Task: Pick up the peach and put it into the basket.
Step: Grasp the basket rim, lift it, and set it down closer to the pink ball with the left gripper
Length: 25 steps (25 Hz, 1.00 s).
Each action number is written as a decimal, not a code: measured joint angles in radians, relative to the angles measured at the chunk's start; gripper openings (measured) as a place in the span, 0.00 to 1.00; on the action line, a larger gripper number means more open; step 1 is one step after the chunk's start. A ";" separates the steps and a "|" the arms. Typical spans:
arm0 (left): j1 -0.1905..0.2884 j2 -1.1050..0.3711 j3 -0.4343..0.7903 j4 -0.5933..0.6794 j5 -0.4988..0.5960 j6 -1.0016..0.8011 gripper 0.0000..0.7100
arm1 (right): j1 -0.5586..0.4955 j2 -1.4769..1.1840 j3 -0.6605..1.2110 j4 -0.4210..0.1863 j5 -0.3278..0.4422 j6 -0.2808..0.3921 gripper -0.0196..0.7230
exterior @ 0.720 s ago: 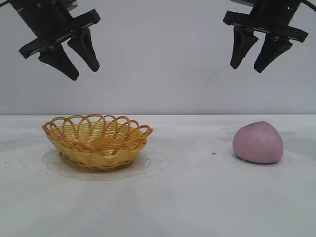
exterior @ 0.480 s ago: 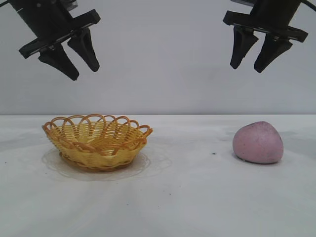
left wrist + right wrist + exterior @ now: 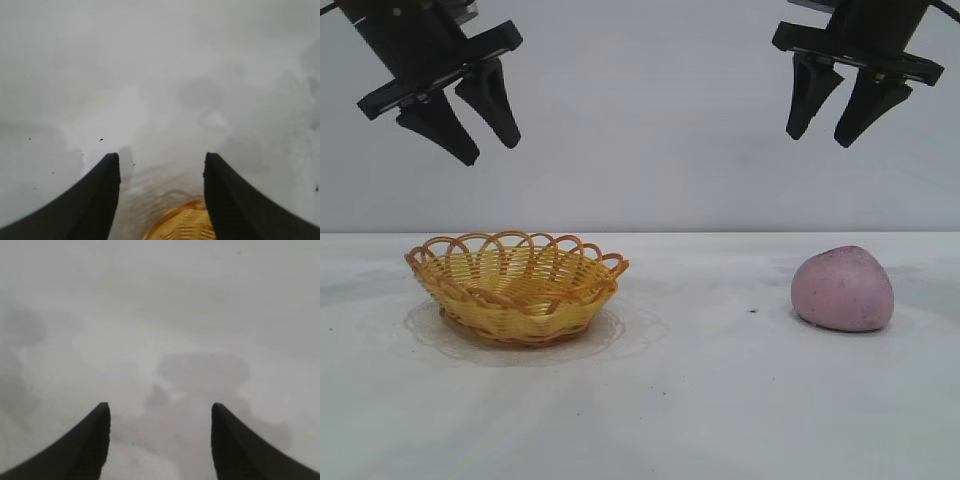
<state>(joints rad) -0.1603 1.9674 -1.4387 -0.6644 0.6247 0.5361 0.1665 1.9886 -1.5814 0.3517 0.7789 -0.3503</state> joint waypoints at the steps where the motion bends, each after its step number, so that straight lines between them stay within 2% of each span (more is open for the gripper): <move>1: 0.000 0.000 0.000 0.021 0.017 0.000 0.47 | 0.000 0.000 0.000 0.000 0.000 0.000 0.60; 10: -0.004 0.006 -0.018 0.146 0.205 0.123 0.47 | 0.000 0.000 0.000 0.002 0.002 -0.002 0.60; 16: -0.048 0.072 -0.142 0.354 0.373 0.109 0.47 | 0.000 0.000 -0.002 0.002 0.002 -0.002 0.60; 20: -0.081 0.135 -0.222 0.407 0.446 0.096 0.47 | 0.000 0.000 -0.003 0.002 0.004 -0.002 0.60; 25: -0.104 0.203 -0.298 0.443 0.481 0.092 0.47 | 0.000 0.000 -0.003 0.002 0.005 -0.002 0.60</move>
<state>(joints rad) -0.2640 2.1708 -1.7371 -0.2211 1.1060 0.6285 0.1665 1.9886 -1.5845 0.3536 0.7842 -0.3520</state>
